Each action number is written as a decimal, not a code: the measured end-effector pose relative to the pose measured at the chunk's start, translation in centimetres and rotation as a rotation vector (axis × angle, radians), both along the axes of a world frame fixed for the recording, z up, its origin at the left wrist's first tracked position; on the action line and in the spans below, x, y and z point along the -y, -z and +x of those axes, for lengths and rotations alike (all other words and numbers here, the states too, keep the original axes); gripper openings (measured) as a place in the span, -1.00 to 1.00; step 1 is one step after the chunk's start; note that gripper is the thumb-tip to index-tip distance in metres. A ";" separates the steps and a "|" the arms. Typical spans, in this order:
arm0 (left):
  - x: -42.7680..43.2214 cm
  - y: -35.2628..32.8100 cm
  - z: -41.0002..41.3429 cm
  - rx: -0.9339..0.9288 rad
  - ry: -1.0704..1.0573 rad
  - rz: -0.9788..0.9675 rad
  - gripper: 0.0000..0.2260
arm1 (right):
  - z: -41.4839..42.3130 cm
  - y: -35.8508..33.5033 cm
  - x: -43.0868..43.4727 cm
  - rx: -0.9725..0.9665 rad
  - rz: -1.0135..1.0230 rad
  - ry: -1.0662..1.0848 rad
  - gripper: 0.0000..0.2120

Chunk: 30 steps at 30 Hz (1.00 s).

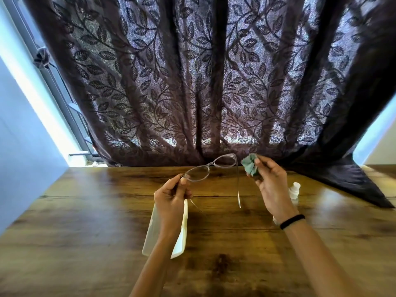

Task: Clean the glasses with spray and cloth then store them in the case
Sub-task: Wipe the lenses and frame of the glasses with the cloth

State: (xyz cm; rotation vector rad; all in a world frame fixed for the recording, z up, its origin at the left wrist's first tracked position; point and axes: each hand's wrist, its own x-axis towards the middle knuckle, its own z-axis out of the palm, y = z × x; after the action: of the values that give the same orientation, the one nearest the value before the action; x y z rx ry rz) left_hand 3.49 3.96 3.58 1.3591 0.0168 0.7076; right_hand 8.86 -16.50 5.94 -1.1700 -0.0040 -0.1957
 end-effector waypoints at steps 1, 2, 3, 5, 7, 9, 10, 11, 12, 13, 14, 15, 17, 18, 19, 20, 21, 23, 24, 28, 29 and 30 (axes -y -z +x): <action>0.1 0.0 -0.1 -0.006 0.022 0.005 -0.72 | 0.2 -0.8 -0.2 0.022 -0.010 -0.006 -0.85; 0.1 0.0 -0.1 -0.011 0.039 0.012 -0.72 | 0.4 -1.4 -0.4 0.044 -0.035 -0.001 -0.85; 0.1 -0.1 -0.2 -0.018 0.052 0.014 -0.73 | 0.5 -1.8 -0.6 0.070 -0.066 0.013 -0.85; 0.1 -0.2 -0.2 -0.025 0.062 0.003 -0.74 | 0.6 -2.0 -0.9 0.119 -0.131 0.050 -0.86; 0.0 -0.3 -0.3 -0.029 0.070 -0.015 -0.78 | 0.6 -1.9 -1.3 0.147 -0.137 0.060 -0.86; 0.0 -0.3 -0.4 -0.040 0.076 -0.046 -0.79 | 0.7 -1.6 -1.5 0.155 -0.107 0.056 -0.87; -0.1 -0.3 -0.4 -0.051 0.078 -0.064 -0.79 | 0.7 -1.6 -1.6 0.161 -0.101 0.054 -0.87; -0.1 -0.2 -0.4 -0.065 0.089 -0.080 -0.81 | 0.6 -1.6 -1.7 0.167 -0.111 0.050 -0.88; -0.1 -0.2 -0.4 -0.079 0.109 -0.096 -0.85 | 0.5 -1.5 -1.8 0.173 -0.141 0.050 -0.88; 0.0 -0.1 -0.4 -0.093 0.137 -0.113 -0.88 | 0.5 -1.5 -1.9 0.177 -0.176 0.052 -0.86; 0.0 -0.1 -0.4 -0.105 0.164 -0.133 -0.88 | 0.4 -1.6 -2.0 0.178 -0.207 0.057 -0.82; 0.0 -0.1 -0.5 -0.117 0.183 -0.152 -0.87 | 0.3 -1.7 -2.1 0.176 -0.230 0.063 -0.77; 0.0 0.0 -0.5 -0.132 0.202 -0.175 -0.86 | 0.2 -2.0 -2.3 0.171 -0.275 0.071 -0.78; 0.0 0.0 -0.5 -0.133 0.205 -0.181 -0.86 | 0.0 -2.0 -2.4 0.156 -0.275 0.063 -0.82; 0.1 -0.1 -0.4 -0.134 0.199 -0.187 -0.85 | -0.1 -2.1 -2.5 0.133 -0.249 0.044 -0.84; 0.1 -0.2 -0.4 -0.136 0.185 -0.192 -0.85 | -0.3 -2.0 -2.6 0.116 -0.218 0.018 -0.84; 0.2 -0.2 -0.3 -0.136 0.169 -0.195 -0.84 | -0.6 -2.0 -2.6 0.114 -0.197 -0.013 -0.80; 0.2 -0.2 -0.3 -0.133 0.137 -0.195 -0.80 | -1.0 -1.8 -2.6 0.149 -0.186 -0.074 -0.70; 0.2 -0.2 -0.2 -0.131 0.127 -0.194 -0.77 | -1.2 -1.8 -2.6 0.170 -0.186 -0.094 -0.69; 0.0 -0.3 -0.4 -0.128 0.123 -0.199 -0.72 | -1.3 -2.0 -2.2 0.172 -0.236 -0.159 -0.83; 0.0 -0.4 -0.4 -0.128 0.128 -0.208 -0.72 | -1.2 -2.0 -2.1 0.172 -0.252 -0.185 -0.83; 0.1 -0.4 -0.4 -0.129 0.132 -0.222 -0.72 | -1.2 -2.0 -2.1 0.168 -0.264 -0.200 -0.82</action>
State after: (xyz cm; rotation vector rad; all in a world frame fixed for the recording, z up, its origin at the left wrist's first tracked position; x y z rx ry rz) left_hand 3.14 3.91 3.98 1.1792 0.1046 0.4911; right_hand 7.68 -14.42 7.97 -1.4036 -0.3017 -0.1184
